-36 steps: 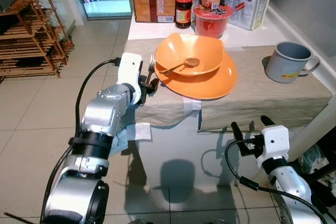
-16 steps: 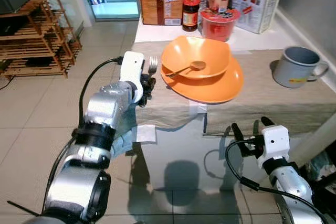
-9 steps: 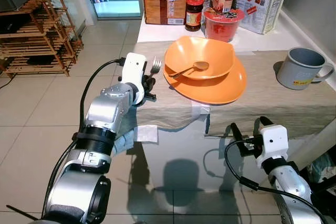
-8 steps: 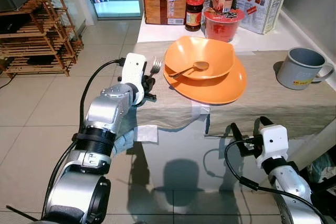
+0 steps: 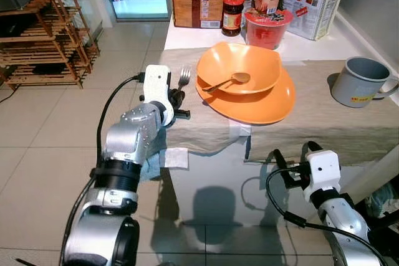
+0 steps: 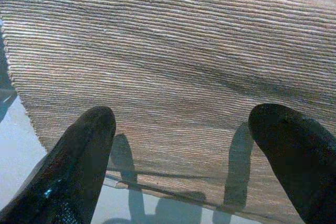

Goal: Setting the table

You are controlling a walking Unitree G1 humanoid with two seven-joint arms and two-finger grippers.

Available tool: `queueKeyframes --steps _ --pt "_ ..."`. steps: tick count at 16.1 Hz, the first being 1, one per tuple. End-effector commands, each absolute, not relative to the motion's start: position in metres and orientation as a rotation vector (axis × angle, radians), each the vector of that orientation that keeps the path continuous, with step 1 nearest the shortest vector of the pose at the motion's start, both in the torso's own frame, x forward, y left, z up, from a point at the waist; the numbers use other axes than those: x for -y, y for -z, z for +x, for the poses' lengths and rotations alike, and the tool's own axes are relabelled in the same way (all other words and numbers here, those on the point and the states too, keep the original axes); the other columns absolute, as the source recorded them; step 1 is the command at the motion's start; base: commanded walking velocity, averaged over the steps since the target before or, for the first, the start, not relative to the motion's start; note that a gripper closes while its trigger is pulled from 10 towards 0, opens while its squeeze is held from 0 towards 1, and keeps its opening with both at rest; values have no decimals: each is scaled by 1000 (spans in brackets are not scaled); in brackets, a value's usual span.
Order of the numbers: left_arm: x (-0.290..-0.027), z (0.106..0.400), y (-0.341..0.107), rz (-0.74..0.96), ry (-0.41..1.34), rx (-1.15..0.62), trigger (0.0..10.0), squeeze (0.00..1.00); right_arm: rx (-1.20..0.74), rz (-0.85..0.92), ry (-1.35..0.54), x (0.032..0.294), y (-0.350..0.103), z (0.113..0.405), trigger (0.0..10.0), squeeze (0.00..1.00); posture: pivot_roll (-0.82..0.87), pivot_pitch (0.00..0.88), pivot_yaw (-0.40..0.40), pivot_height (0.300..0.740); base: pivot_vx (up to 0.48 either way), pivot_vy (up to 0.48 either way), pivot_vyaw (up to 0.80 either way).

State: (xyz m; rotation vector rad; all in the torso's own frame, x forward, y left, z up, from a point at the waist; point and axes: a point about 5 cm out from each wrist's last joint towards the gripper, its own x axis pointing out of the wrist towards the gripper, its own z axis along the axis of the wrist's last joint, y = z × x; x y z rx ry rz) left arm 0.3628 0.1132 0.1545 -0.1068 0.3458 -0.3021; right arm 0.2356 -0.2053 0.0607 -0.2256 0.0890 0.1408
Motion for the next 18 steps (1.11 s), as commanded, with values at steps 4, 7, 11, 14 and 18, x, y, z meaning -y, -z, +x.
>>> queueKeyframes --steps 4,7,11,14,18 --pt "-112 359 -152 -125 291 -308 0 0 -88 -230 -145 205 -64 239 10000 0 -137 13 58 740 0 0 0" --pt "-118 355 -160 -96 304 -211 0 0 -86 -225 -143 205 -64 239 10000 0 -131 11 58 740 0 0 0" --pt "-128 351 -169 -103 269 -125 0 0 -81 -221 -141 206 -65 239 10000 0 -127 11 58 740 0 0 0" --pt "-149 339 -176 -96 198 -43 0 0 -60 -214 -134 205 -69 240 10000 0 -121 7 62 740 0 0 0" --pt "-168 321 -182 -70 147 17 0 0 -63 -212 -140 204 -67 242 10000 0 -102 0 53 740 0 0 0"
